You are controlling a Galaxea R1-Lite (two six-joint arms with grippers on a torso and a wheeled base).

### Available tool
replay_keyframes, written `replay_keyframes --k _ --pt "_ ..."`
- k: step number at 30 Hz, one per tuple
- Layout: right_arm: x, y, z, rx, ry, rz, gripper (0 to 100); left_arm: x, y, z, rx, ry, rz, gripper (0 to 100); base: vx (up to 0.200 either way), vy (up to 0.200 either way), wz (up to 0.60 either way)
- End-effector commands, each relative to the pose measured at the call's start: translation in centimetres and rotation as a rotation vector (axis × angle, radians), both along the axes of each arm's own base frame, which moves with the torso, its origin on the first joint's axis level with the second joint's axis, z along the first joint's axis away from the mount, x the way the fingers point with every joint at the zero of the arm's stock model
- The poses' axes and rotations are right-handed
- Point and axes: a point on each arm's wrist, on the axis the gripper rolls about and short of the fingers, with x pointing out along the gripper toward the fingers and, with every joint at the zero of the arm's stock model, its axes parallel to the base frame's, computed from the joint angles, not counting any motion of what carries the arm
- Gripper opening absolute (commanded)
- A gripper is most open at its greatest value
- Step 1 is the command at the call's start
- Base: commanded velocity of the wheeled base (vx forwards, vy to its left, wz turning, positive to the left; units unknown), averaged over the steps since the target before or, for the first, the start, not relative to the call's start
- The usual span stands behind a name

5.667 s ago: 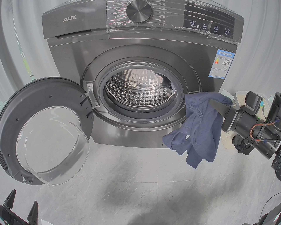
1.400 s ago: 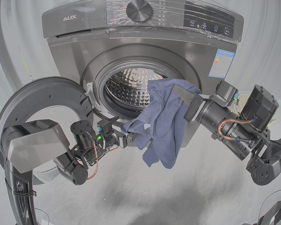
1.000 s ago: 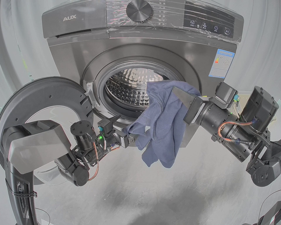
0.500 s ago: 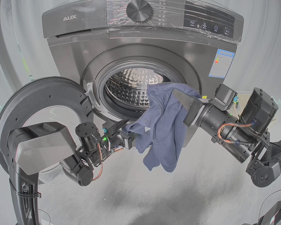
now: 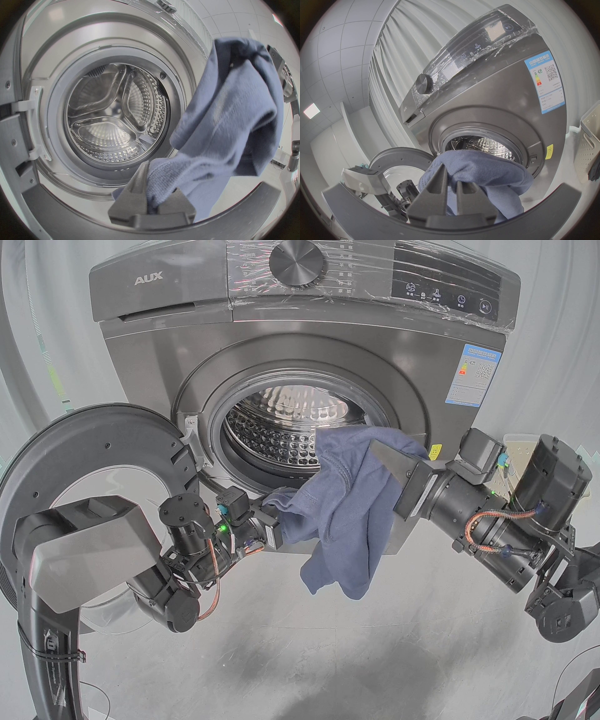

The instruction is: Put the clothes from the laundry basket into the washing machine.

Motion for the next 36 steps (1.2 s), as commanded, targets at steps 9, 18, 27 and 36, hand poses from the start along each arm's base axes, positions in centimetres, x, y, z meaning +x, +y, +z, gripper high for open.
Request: replay_keyframes --k 9,18,27,36 --pt "0.0 -1.8 -3.3 0.026 0.018 -0.014 0 -7.2 5.1 5.5 -0.005 -0.005 0.037 0 0.000 0.000 0.00" --pt "1.2 -0.9 -7.4 -0.035 0.094 -0.015 0 -8.2 5.8 7.5 -0.053 -0.041 0.044 0 0.000 0.000 0.00" --pt "2.4 -0.6 -8.9 -0.032 0.093 -0.036 0 -8.1 5.2 8.9 -0.082 -0.090 0.028 0 0.000 0.000 0.00" --pt "2.4 -0.6 -9.4 -0.043 0.107 -0.039 100 -8.2 4.9 9.1 -0.085 -0.099 0.017 0 0.000 0.000 0.00"
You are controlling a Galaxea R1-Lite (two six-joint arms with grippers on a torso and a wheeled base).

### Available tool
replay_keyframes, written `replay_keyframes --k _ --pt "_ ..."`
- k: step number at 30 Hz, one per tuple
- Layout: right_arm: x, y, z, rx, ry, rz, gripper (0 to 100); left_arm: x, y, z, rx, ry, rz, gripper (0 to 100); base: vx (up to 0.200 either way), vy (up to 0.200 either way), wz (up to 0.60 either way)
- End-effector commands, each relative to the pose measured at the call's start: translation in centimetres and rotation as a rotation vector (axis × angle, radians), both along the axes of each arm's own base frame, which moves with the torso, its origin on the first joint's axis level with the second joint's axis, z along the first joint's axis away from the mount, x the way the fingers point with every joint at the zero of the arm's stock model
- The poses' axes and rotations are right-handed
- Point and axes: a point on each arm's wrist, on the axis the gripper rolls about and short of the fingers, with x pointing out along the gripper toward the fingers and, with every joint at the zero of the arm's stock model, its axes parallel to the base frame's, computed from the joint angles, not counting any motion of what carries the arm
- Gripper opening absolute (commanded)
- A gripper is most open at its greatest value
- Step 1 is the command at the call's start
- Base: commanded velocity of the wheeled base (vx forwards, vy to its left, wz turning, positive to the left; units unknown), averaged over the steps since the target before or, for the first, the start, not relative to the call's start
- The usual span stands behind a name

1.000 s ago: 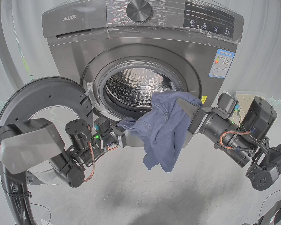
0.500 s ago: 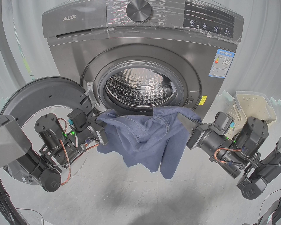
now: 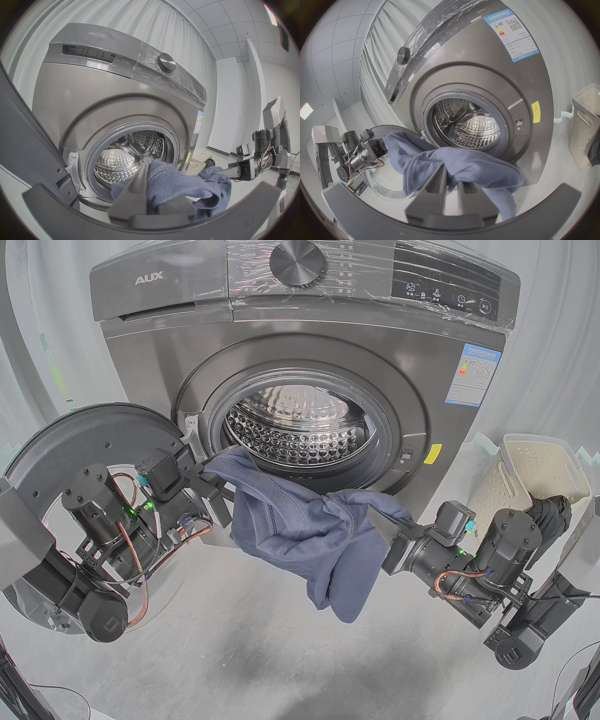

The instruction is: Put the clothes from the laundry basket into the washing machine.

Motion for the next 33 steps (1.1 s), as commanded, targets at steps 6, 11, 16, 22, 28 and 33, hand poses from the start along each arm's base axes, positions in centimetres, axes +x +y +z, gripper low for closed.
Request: replay_keyframes --k 6,11,16,22,28,33 --pt "-0.1 0.2 -2.9 -0.083 0.077 -0.002 100 -0.4 -0.5 0.9 -0.017 -0.030 -0.012 0 0.000 0.000 0.00" --pt "0.5 0.3 -4.8 -0.173 0.094 -0.011 100 -0.8 -0.7 1.3 -0.028 -0.036 -0.014 0 0.000 0.000 0.00" --pt "0.5 0.9 -5.4 -0.208 0.087 0.006 100 -0.8 -0.7 1.2 -0.027 -0.031 -0.011 0 0.000 0.000 0.00" --pt "0.3 2.1 -5.3 -0.199 0.068 0.051 100 -0.5 -0.8 0.9 -0.038 -0.016 0.022 0 0.000 0.000 0.00" --pt "1.0 3.4 -4.7 -0.191 0.007 0.118 100 -0.5 -0.8 0.9 -0.040 -0.015 0.023 0 0.000 0.000 0.00" --pt "1.5 4.0 -5.1 -0.211 -0.017 0.165 100 -0.5 -0.8 0.9 -0.041 -0.014 0.021 0 0.000 0.000 0.00"
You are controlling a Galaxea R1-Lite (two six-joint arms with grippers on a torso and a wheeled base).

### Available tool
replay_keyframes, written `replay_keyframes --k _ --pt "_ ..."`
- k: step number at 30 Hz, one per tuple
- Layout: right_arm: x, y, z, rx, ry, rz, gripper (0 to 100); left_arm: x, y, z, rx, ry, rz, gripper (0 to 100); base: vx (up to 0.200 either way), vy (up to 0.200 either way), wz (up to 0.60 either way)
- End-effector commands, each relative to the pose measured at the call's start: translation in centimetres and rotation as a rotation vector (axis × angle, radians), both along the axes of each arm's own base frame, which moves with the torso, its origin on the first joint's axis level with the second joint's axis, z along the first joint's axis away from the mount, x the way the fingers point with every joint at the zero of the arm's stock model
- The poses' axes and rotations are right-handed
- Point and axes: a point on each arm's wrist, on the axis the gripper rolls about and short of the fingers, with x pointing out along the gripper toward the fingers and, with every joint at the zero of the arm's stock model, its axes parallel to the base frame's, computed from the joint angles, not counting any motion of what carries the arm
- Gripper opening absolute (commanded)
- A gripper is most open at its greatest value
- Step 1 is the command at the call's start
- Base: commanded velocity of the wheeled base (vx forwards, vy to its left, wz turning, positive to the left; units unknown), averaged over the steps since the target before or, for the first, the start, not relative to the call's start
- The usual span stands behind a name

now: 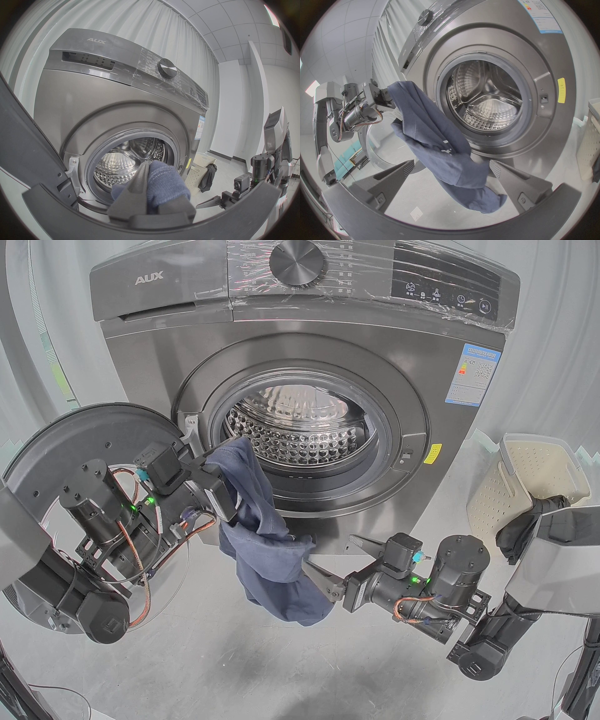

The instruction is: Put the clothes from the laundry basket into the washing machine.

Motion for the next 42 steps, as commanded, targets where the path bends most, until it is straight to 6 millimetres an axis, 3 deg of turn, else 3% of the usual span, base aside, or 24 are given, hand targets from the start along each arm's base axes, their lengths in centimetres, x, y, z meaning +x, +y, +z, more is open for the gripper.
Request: replay_keyframes --k 1,8,22,42 --pt "0.4 0.6 -0.7 -0.012 0.001 0.029 100 0.0 0.0 0.0 -0.001 0.000 -0.001 0 0.000 0.000 0.00" --pt "-1.7 2.8 -1.9 -0.040 0.028 0.127 100 0.1 0.0 0.2 -0.004 -0.005 0.001 0 0.000 0.000 0.00" --pt "-2.2 4.5 -3.9 -0.069 0.056 0.172 100 0.1 -0.1 0.0 -0.002 -0.001 0.001 0 0.000 0.000 0.00" --pt "2.2 8.7 -6.8 -0.013 -0.012 0.150 100 0.2 -0.1 -0.1 -0.001 0.002 0.001 0 0.000 0.000 0.00"
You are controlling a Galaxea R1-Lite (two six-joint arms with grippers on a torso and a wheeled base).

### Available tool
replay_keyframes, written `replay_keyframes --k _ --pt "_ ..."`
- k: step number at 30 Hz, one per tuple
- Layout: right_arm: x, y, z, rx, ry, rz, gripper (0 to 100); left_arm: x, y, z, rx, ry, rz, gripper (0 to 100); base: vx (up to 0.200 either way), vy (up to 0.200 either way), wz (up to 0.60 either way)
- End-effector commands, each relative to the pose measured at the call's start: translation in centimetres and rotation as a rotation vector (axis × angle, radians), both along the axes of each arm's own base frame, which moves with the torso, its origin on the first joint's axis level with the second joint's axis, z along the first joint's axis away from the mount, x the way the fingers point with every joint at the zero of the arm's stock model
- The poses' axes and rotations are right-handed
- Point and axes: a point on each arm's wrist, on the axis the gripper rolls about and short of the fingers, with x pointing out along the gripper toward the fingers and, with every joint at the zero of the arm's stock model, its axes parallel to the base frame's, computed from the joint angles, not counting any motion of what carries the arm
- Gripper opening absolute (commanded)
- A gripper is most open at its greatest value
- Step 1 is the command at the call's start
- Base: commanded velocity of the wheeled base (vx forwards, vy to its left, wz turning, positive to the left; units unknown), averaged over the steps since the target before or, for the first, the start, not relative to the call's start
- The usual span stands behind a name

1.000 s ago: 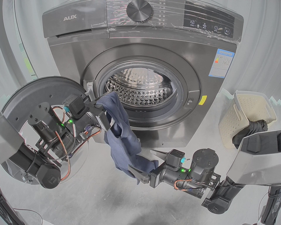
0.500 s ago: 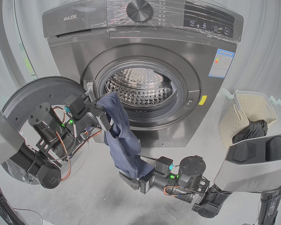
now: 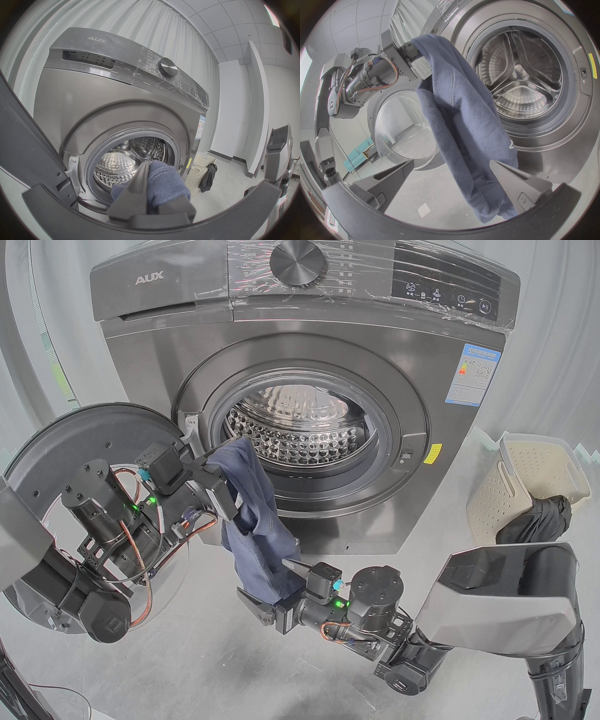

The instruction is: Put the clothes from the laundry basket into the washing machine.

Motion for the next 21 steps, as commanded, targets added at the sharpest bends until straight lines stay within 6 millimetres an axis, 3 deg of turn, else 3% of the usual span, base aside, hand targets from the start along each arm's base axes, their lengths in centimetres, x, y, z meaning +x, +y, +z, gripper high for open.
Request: replay_keyframes --k 1,5,6,16,21 --pt "0.7 0.7 -1.7 -0.010 0.008 -0.002 100 0.0 0.0 0.0 -0.002 -0.002 0.000 0 0.000 0.000 0.00" --pt "1.2 1.3 -1.4 0.014 -0.011 -0.005 100 0.0 0.0 0.0 -0.002 -0.002 0.000 0 0.000 0.000 0.00" --pt "1.3 1.3 -1.4 0.017 -0.012 -0.006 0 0.0 0.0 0.0 -0.002 -0.002 0.000 0 0.000 0.000 0.00" --pt "1.1 1.2 -0.9 0.030 -0.011 -0.010 0 0.1 0.1 0.0 -0.008 0.005 0.002 0 0.000 0.000 0.00" --pt "0.0 -0.5 1.5 0.034 -0.009 -0.086 0 0.1 0.5 0.3 -0.013 -0.003 0.013 0 0.000 0.000 0.00"
